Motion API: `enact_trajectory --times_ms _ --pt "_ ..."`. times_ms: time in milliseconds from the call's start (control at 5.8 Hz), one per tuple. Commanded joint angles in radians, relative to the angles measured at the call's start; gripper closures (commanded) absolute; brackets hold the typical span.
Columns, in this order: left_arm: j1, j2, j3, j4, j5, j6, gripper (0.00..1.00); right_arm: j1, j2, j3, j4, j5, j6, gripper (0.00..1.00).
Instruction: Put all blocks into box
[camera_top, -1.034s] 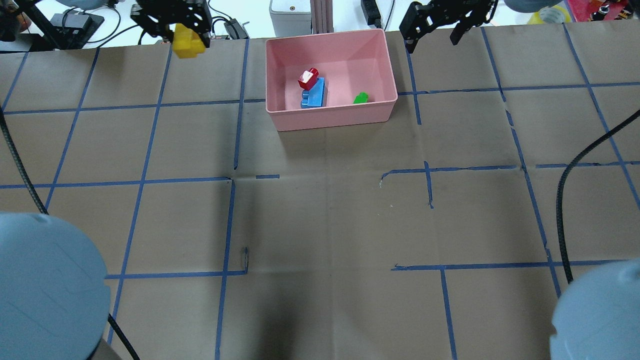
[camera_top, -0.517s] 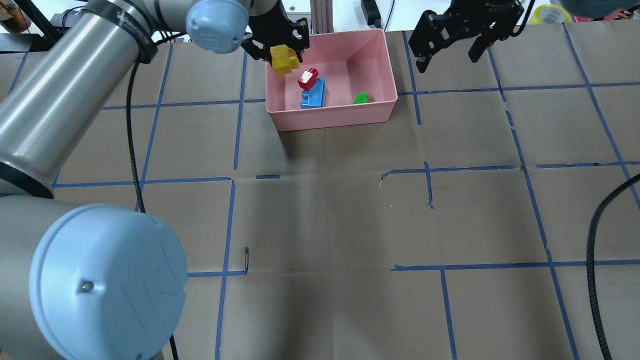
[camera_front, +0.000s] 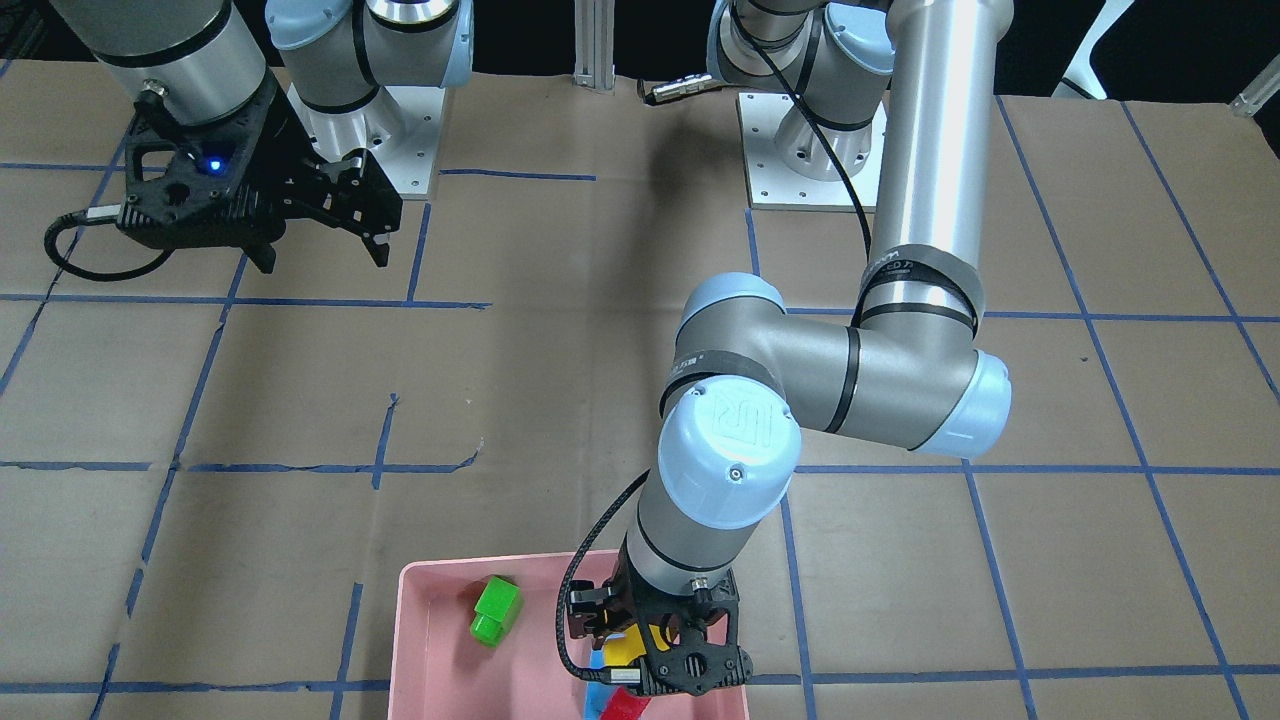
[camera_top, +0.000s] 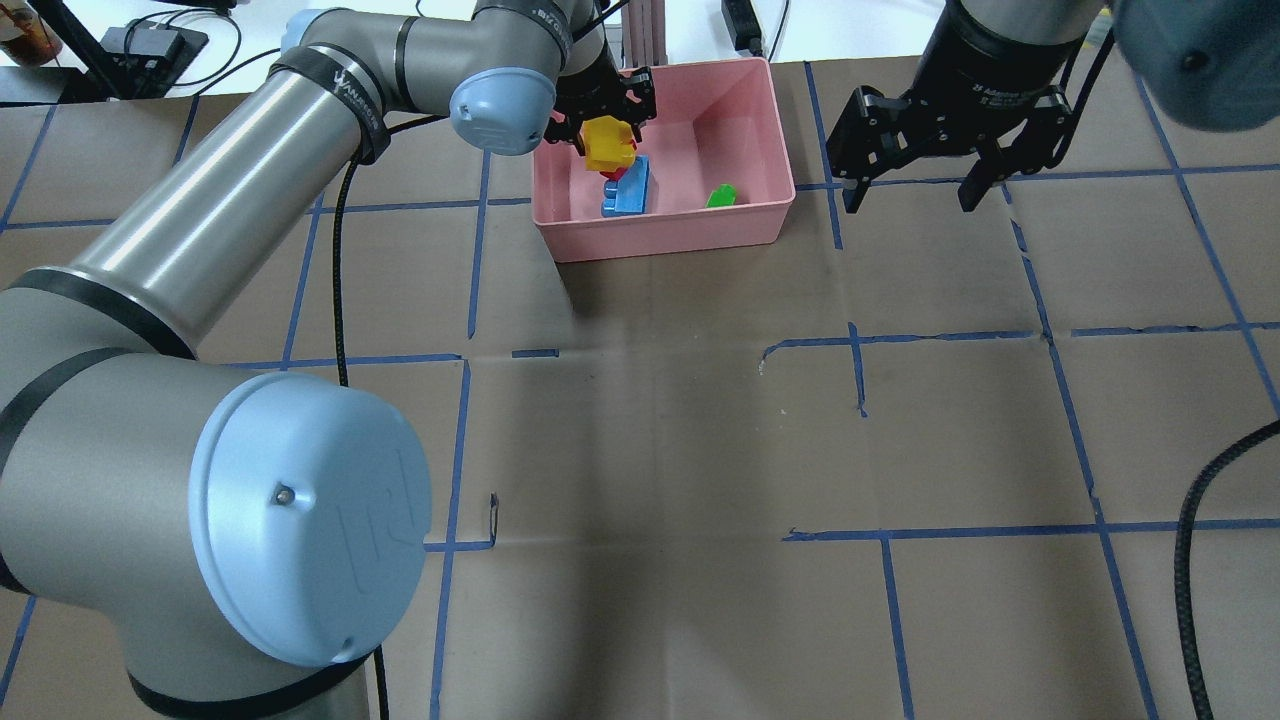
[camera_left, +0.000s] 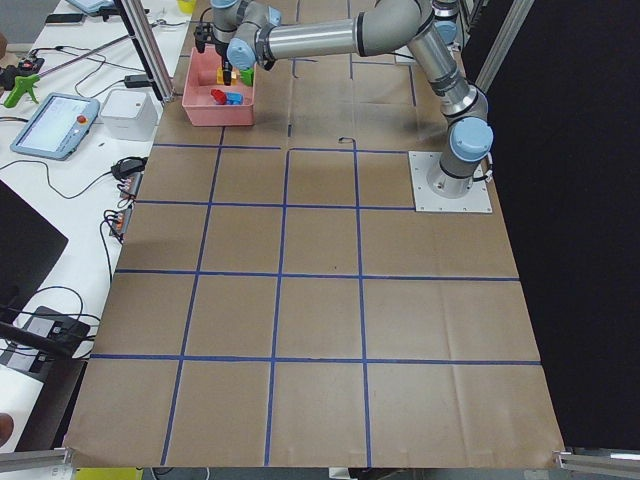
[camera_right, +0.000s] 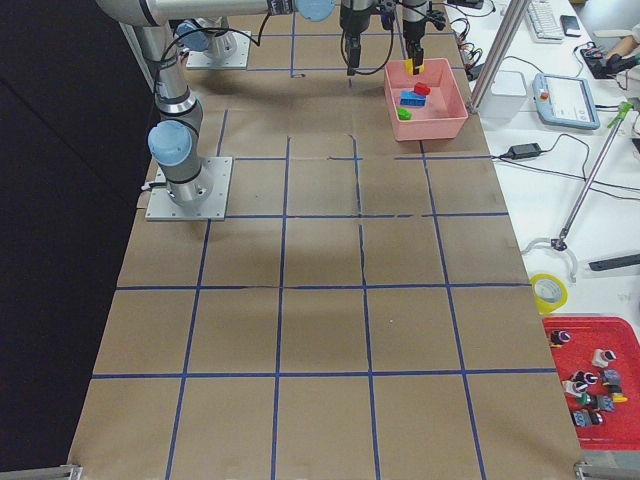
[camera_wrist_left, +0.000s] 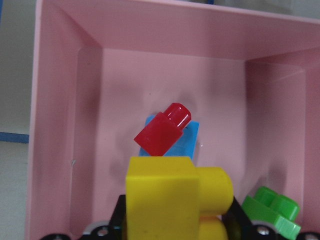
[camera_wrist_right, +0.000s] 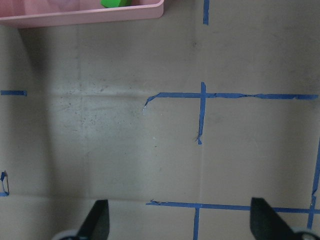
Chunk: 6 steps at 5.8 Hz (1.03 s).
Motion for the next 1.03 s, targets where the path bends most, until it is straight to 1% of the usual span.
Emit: enact_trajectory --times_ms 0,172,345,517,690,862 --pt "0.013 0.054 -0.010 -0.083 0.000 0.015 0.00 -0.004 -0.090 0.169 -0.139 -0.002 0.005 0.00" --pt "0.023 0.133 -0.015 -0.250 -0.002 0.024 0.00 -0.004 -0.099 0.197 -0.173 -0.002 0.002 0.00" --pt "0.054 0.239 -0.045 -0.380 0.000 0.027 0.00 -0.004 -0.099 0.198 -0.173 -0.002 0.002 0.00" --pt "0.077 0.349 -0.137 -0.448 0.000 0.038 0.00 -0.004 -0.099 0.198 -0.172 -0.004 0.002 0.00" --pt "0.112 0.462 -0.261 -0.454 0.004 0.185 0.00 -0.004 -0.101 0.184 -0.160 -0.036 0.005 0.00" --pt "0.176 0.599 -0.377 -0.450 0.018 0.275 0.00 -0.003 -0.110 0.178 -0.161 -0.094 0.017 0.00"
